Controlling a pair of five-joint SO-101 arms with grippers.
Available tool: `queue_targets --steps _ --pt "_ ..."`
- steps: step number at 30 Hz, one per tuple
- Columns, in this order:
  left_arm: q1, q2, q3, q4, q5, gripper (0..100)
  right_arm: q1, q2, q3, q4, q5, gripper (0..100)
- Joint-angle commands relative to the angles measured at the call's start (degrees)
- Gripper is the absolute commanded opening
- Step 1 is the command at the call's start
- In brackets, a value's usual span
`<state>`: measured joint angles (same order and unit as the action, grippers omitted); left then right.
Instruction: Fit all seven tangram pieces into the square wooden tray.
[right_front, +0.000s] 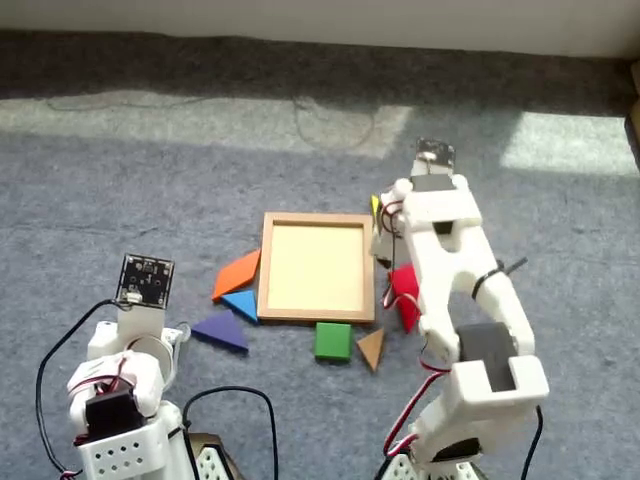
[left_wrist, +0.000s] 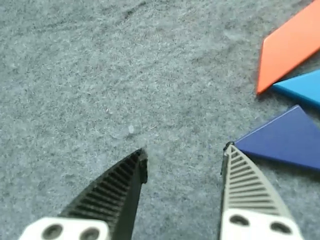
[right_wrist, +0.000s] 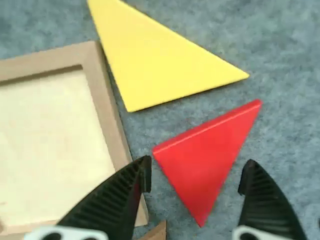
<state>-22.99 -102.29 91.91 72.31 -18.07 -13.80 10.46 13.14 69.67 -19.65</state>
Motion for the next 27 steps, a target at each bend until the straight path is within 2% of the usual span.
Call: queue_targets --steps 1,8,15,27 --pt "-0.84 -1.98 -0.13 -0.44 0.09 25 -1.01 3.82 -5.23 0.22 -4.84 28.1" --pt "-0.84 -1.98 -0.04 -0.44 0.09 25 -0.66 7.87 -7.52 0.04 -5.01 28.1" --pt "-0.84 -1.98 -0.04 -0.44 0.09 25 3.03 7.87 -7.16 0.4 -4.66 28.1" --pt "-0.84 -1.98 0.04 -0.44 0.0 25 2.59 8.22 -6.9 1.1 -4.57 28.1"
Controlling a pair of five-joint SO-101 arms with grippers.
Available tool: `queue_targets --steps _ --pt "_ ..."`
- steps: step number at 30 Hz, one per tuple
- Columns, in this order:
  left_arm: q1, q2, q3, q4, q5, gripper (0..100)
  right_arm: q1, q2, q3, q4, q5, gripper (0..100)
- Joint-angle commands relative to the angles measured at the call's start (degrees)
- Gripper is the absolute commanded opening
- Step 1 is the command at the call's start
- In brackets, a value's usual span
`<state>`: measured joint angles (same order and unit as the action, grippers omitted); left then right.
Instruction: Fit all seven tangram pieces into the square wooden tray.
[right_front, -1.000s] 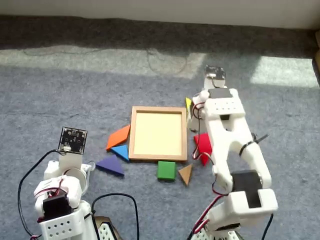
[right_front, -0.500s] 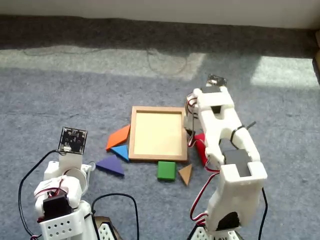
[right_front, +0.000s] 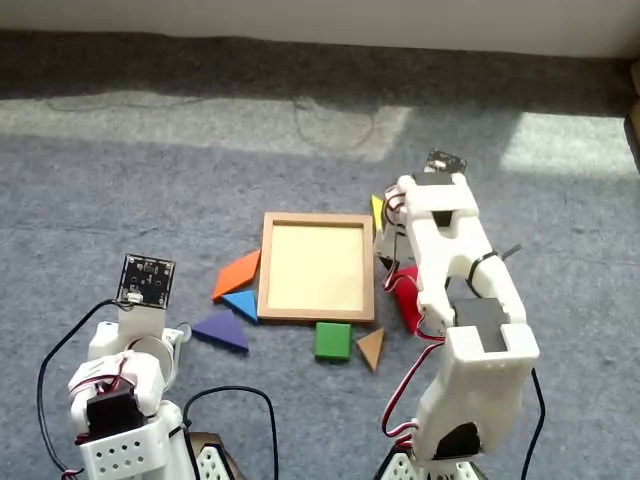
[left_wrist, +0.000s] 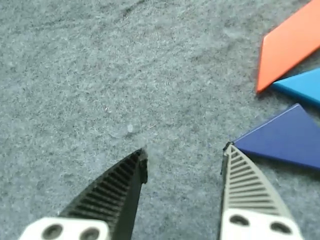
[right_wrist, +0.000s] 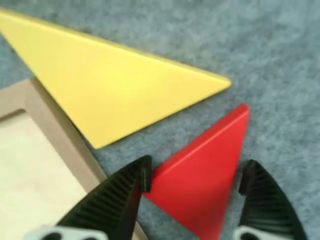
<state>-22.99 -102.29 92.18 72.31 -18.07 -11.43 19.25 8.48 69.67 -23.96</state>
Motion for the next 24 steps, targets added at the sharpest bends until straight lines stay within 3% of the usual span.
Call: queue_targets --steps 1,7,16,19,24 --pt "-0.84 -1.98 -0.22 -0.44 0.0 25 -0.4 -0.57 -2.24 1.54 -0.26 28.1" --pt "-0.84 -1.98 -0.22 -0.44 -0.09 25 -3.91 -0.57 -2.24 1.54 5.45 28.4" --pt "-0.84 -1.98 -0.22 -0.44 -0.09 25 -4.09 -0.57 0.48 1.63 6.15 28.5" --pt "-0.84 -1.98 -0.22 -0.44 -0.09 25 -4.0 -0.57 0.48 4.44 10.37 28.6" --pt "-0.84 -1.98 -0.22 -0.44 -0.09 25 -4.18 -0.57 0.4 5.05 11.08 28.6"
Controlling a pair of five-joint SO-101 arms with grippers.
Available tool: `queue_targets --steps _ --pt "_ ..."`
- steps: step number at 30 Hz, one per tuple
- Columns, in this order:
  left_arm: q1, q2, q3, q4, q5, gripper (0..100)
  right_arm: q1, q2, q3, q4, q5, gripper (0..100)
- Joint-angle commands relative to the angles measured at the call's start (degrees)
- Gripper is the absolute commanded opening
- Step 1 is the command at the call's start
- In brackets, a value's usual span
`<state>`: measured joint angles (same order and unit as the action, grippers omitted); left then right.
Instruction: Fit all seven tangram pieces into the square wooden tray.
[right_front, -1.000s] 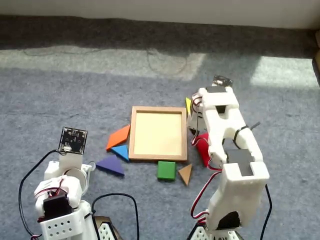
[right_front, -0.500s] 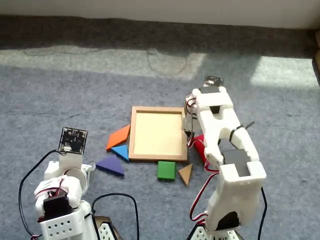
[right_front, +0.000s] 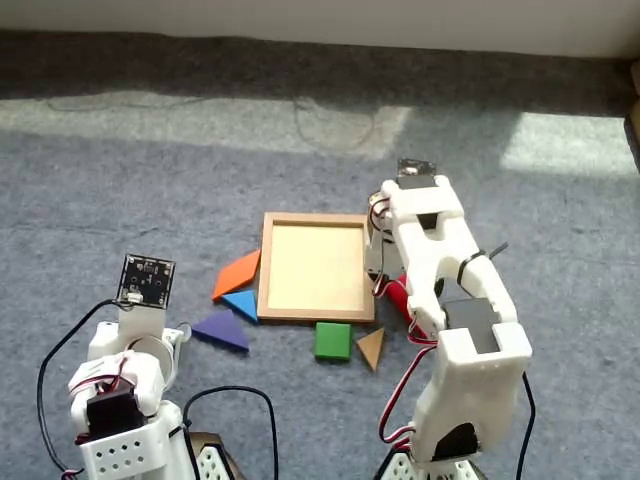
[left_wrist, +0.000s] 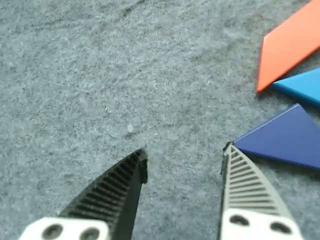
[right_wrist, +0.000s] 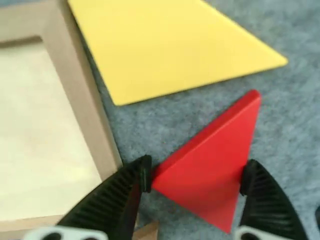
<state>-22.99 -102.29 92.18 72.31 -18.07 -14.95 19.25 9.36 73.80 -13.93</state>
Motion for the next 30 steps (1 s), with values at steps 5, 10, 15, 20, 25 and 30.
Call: queue_targets --steps 5,10,15,20,25,30 --pt "-0.84 -1.98 -0.22 -0.44 -0.09 25 -0.66 -0.48 -0.4 1.19 2.29 28.6" --pt "-0.84 -1.98 -0.22 -0.44 -0.09 25 -0.66 -0.57 -0.48 2.95 5.89 31.7" --pt "-0.84 -1.98 -0.22 -0.44 -0.09 25 -0.66 -0.66 -0.84 3.56 5.8 40.9" --pt "-0.84 -1.98 -0.22 -0.44 0.0 25 -2.51 -0.57 -0.31 2.86 6.07 40.7" --pt "-0.84 -1.98 -0.22 -0.44 -0.09 25 -5.85 -0.57 3.74 2.15 10.46 33.4" --pt "-0.84 -1.98 -0.22 -0.44 -0.09 25 -4.97 -0.48 3.82 2.07 10.73 27.1"
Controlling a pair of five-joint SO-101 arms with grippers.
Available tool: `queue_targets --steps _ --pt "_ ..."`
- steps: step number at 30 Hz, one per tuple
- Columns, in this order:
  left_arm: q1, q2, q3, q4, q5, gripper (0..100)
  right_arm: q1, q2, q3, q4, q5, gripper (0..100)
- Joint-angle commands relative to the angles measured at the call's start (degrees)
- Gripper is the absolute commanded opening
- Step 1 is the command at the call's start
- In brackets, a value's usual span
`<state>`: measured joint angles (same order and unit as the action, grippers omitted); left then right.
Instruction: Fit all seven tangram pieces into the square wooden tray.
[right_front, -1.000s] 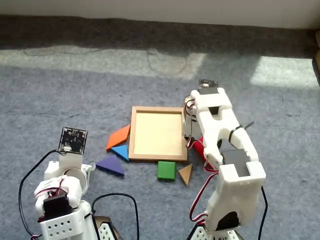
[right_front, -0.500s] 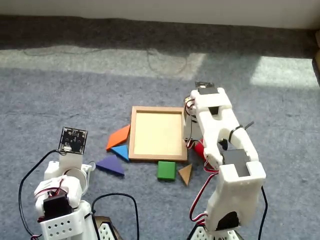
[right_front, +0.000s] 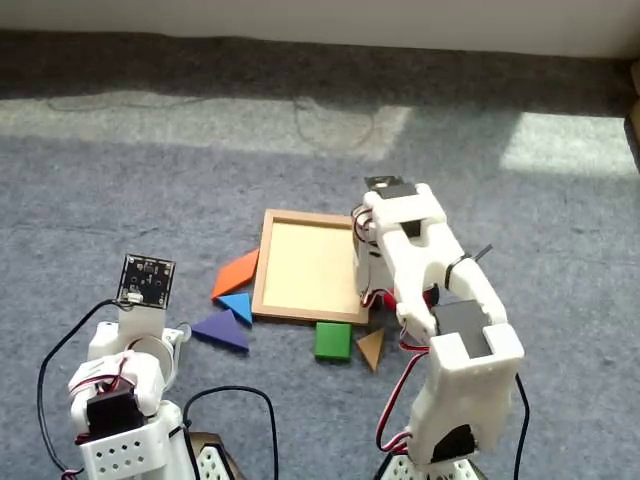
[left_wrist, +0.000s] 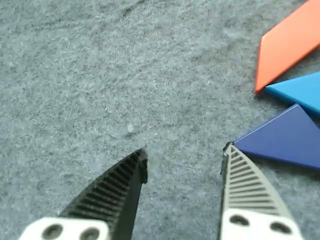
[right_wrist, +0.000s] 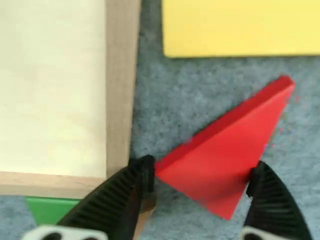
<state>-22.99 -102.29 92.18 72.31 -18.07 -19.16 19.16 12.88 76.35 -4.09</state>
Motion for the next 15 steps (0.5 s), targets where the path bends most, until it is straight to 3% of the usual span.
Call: queue_targets --steps 1,15 --pt "-0.84 -1.98 -0.22 -0.44 -0.09 25 -0.31 -0.4 0.4 -0.92 0.88 27.1" --pt "-0.84 -1.98 -0.22 -0.44 -0.18 25 1.71 -0.92 0.31 -0.57 0.88 26.5"
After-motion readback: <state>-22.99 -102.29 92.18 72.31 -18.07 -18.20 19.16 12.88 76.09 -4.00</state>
